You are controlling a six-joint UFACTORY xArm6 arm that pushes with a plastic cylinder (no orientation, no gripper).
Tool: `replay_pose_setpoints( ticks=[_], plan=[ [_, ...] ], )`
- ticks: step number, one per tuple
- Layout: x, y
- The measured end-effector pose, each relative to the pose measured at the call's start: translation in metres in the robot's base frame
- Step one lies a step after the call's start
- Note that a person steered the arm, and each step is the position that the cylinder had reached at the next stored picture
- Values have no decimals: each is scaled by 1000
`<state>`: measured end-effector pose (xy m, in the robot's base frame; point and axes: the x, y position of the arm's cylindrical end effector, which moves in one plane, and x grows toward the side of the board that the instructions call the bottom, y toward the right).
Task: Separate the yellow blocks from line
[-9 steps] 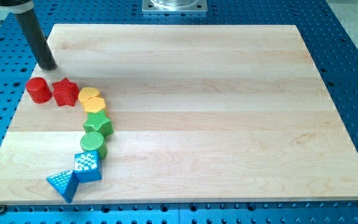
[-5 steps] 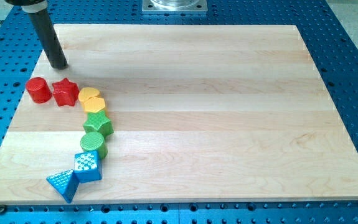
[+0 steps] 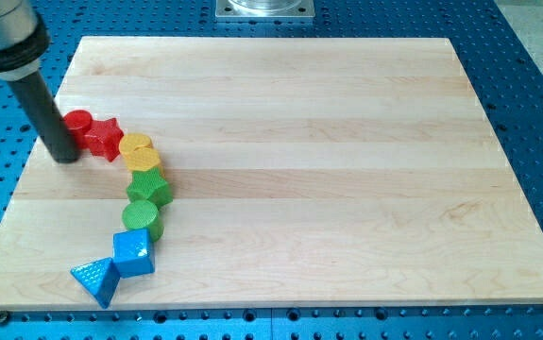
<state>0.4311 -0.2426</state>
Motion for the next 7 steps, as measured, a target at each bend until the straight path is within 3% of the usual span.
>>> replay_pose_setpoints(
  ticks=[4, 7],
  plan=[
    [20, 134],
    [9, 185]
  ],
)
